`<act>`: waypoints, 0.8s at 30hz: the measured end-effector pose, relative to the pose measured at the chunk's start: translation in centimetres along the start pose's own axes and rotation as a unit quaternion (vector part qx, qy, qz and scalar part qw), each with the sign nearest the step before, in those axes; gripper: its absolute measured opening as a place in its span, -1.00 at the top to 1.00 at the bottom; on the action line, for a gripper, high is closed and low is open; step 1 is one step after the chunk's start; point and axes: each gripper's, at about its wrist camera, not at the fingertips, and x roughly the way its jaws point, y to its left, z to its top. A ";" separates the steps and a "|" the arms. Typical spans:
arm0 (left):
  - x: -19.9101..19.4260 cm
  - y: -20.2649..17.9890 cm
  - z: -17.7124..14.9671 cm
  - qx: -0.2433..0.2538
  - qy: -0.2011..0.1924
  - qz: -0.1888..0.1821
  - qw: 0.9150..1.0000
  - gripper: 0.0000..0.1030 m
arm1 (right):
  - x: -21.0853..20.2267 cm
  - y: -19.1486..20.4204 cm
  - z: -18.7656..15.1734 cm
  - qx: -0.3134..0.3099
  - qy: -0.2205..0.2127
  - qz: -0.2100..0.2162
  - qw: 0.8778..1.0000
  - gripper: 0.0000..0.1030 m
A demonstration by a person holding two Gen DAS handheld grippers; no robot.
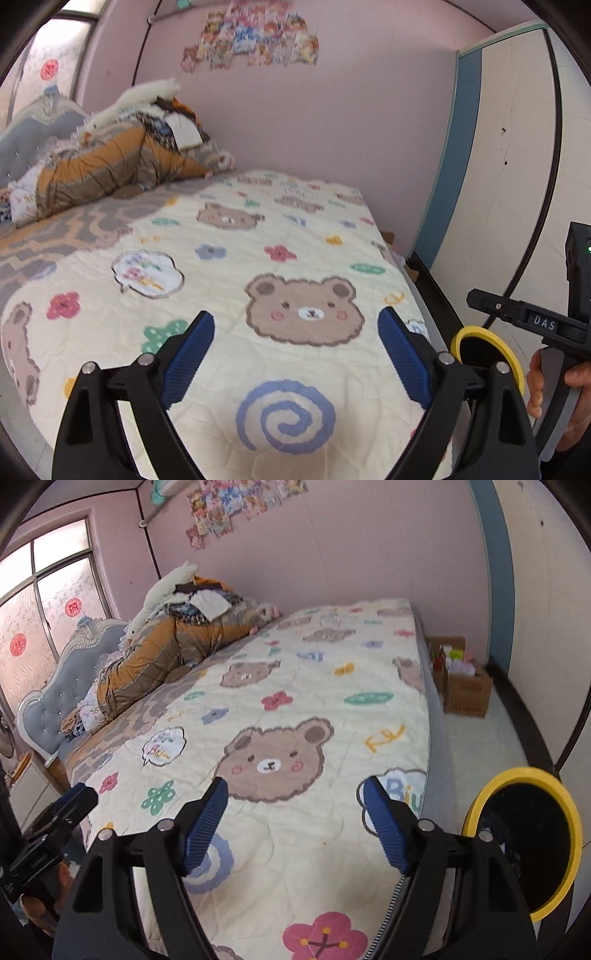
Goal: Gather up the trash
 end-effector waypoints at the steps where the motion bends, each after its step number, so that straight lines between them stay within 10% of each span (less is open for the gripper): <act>1: -0.6 -0.1 0.2 0.002 -0.014 0.004 1.000 -0.80 | -0.5 0.5 0.0 -0.003 -0.013 -0.004 1.000 -0.57; 14: -4.7 -1.9 0.1 0.015 -0.096 0.021 0.995 -0.84 | -6.6 3.0 -2.0 -0.033 -0.165 -0.118 0.979 -0.85; 24: -5.7 -2.6 -0.6 0.019 -0.115 0.020 0.993 -0.85 | -7.2 2.8 -3.5 -0.028 -0.177 -0.125 0.976 -0.84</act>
